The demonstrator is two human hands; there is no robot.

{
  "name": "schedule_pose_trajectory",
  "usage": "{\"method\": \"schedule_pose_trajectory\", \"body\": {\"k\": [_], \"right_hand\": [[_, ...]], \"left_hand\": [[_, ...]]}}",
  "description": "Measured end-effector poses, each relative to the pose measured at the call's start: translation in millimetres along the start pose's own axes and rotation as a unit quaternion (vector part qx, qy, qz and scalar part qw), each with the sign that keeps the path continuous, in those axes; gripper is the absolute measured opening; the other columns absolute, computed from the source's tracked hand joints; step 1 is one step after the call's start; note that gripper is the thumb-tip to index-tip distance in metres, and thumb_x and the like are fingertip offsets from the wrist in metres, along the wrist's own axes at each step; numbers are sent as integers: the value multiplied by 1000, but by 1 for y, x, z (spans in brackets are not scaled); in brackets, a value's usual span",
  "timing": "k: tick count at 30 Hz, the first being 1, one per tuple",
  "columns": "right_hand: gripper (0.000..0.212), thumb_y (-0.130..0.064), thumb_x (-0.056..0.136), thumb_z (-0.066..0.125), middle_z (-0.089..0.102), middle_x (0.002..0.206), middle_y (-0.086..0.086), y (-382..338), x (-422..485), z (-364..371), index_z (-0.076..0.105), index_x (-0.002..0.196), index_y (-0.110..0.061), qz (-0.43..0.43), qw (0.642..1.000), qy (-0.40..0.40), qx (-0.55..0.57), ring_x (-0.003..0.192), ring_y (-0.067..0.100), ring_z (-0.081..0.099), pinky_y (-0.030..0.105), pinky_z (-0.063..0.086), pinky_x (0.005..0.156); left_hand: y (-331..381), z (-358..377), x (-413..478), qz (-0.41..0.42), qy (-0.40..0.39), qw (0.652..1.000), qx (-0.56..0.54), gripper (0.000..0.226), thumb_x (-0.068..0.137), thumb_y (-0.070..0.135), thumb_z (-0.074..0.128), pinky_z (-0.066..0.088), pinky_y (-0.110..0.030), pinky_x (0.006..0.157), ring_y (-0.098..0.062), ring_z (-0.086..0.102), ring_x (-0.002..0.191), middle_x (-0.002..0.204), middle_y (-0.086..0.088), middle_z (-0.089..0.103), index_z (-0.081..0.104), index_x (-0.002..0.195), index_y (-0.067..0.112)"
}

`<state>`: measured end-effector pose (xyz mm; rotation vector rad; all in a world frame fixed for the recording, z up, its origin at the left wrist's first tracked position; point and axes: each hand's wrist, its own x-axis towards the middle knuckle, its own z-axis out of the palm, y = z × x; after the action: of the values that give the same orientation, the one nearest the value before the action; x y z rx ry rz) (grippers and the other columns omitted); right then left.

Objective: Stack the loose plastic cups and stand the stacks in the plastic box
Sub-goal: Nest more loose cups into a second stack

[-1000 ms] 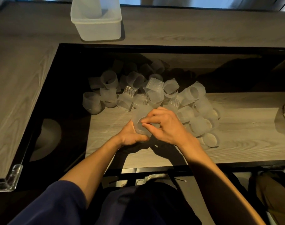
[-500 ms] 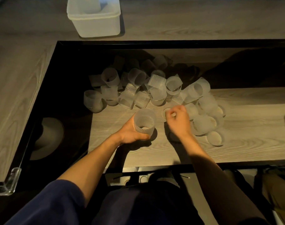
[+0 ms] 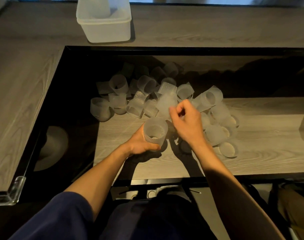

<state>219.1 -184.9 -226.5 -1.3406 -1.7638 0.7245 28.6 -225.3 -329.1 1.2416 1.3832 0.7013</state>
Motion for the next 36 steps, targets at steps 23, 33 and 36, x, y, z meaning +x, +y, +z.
{"method": "schedule_pose_trajectory", "body": {"k": [23,33,36], "right_hand": [[24,-34,94,63,57,75,-8,-14,-15,-12,56,74,-22,-264,917,-224,-201,68,12,54,38,53,65],[33,-42,81,79,53,120,2,0,-35,-5,65,94,-15,-145,983,-106,-44,104,10,53,18,47,85],[97,-50,71,86,35,144,3,6,-31,5,40,150,-16,-45,983,-166,-63,129,10,40,17,37,105]], "left_hand": [[0,5,-3,-4,7,1000,-8,86,57,21,91,58,-39,86,-23,68,106,114,-6,66,51,133,19],[11,0,-8,-25,-9,1000,-7,107,61,12,92,52,-34,99,-22,56,127,132,0,55,33,150,23],[19,1,-7,6,-28,999,43,113,57,35,95,44,-34,110,-17,50,132,140,0,51,32,151,21]]}}
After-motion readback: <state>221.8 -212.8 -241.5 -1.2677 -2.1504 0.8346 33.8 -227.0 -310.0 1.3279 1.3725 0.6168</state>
